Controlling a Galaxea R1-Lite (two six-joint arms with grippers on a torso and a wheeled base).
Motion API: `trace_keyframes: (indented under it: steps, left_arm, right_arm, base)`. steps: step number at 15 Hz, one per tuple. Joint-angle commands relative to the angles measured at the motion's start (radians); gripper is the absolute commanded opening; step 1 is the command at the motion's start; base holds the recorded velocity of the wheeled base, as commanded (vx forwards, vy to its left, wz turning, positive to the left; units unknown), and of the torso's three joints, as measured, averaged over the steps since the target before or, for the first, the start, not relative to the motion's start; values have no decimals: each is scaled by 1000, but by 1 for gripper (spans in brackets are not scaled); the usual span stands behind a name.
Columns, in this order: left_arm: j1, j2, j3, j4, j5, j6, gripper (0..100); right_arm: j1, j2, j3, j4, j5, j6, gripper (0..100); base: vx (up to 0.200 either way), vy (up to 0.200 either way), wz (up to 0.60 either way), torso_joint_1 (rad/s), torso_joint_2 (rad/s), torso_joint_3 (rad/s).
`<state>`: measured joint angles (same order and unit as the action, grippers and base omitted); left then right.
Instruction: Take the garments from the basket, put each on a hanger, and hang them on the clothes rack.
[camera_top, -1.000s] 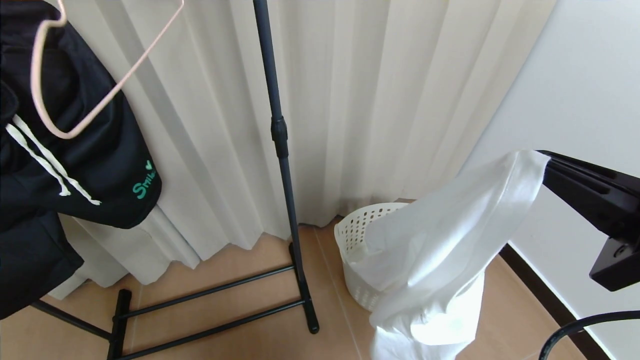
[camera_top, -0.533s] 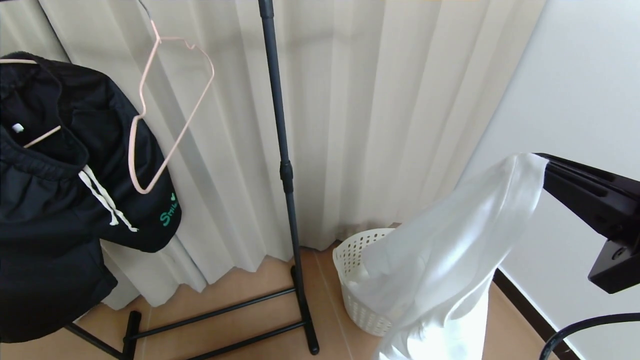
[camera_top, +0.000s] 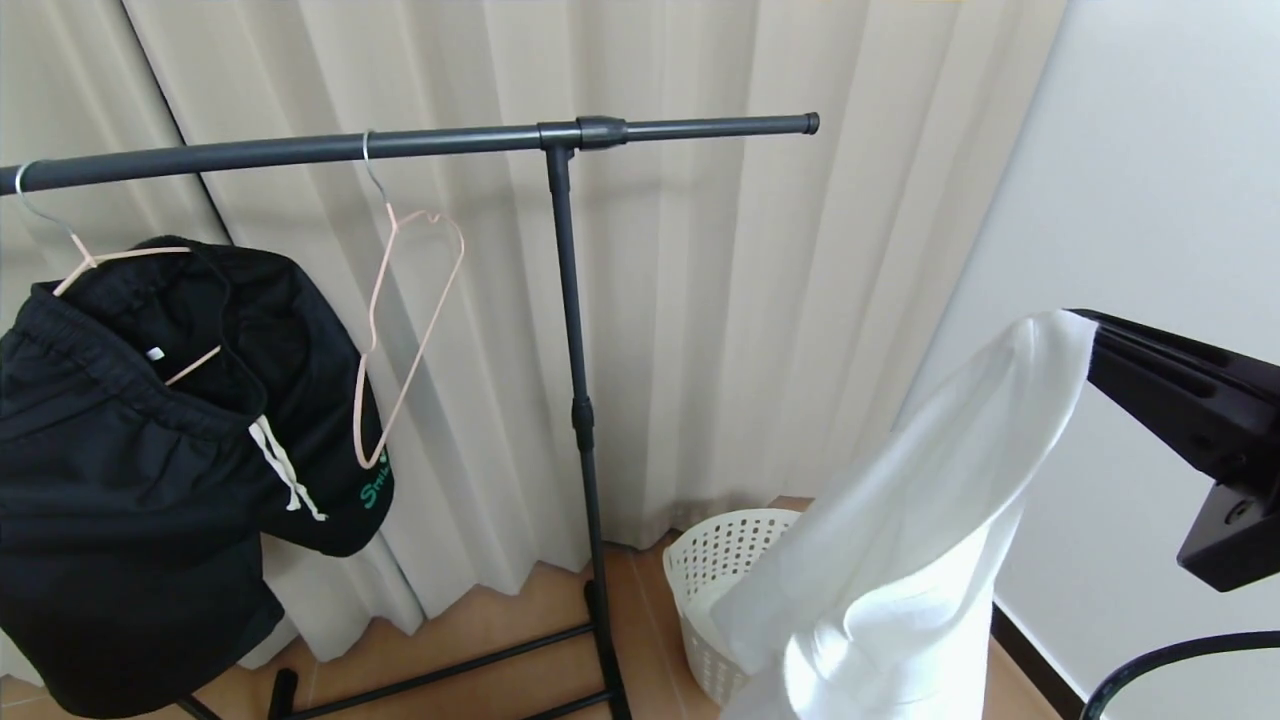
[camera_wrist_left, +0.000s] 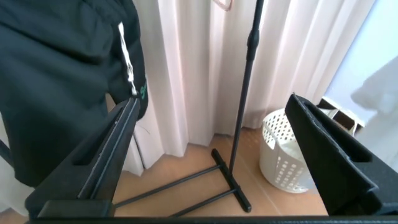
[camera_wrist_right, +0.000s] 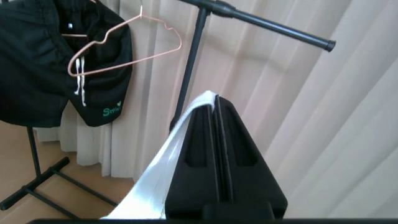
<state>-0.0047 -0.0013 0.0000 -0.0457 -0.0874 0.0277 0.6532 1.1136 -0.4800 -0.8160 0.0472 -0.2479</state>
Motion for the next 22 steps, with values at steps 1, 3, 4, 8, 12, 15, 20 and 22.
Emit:
trace_keyframes:
  steps: [1, 3, 4, 8, 12, 15, 20, 22]
  left_arm:
    - [0, 1, 0, 0, 0, 0, 100]
    - [0, 1, 0, 1, 0, 0, 100]
    - [0, 1, 0, 1, 2, 0, 100]
    - [0, 1, 0, 0, 2, 0, 100]
    - [0, 1, 0, 1, 2, 0, 100]
    - [0, 1, 0, 0, 3, -2, 100]
    - [0, 1, 0, 0, 2, -2, 100]
    - [0, 1, 0, 0, 2, 1, 100]
  right_arm:
    - [0, 3, 0, 0, 0, -1, 0]
    - [0, 2, 0, 0, 0, -1, 0]
    - [0, 2, 1, 0, 0, -1, 0]
    - [0, 0, 1, 0, 2, -1, 0]
    - [0, 3, 3, -2, -1, -1, 0]
    - [0, 3, 9, -3, -1, -2, 0]
    - [-17, 5, 6, -9, -4, -4, 0]
    - [-18, 2, 6, -9, -1, -2, 0]
  base:
    - [0, 0, 0, 212, -559, -320]
    - [0, 0, 0, 224, -579, -344]
    - [0, 0, 0, 246, -598, -349]
    - [0, 0, 0, 217, -511, -301]
    - [0, 0, 0, 161, -386, -223]
    - [0, 0, 0, 155, -365, -206]
    - [0, 0, 0, 59, -125, -72]
    - [0, 0, 0, 0, 0, 0]
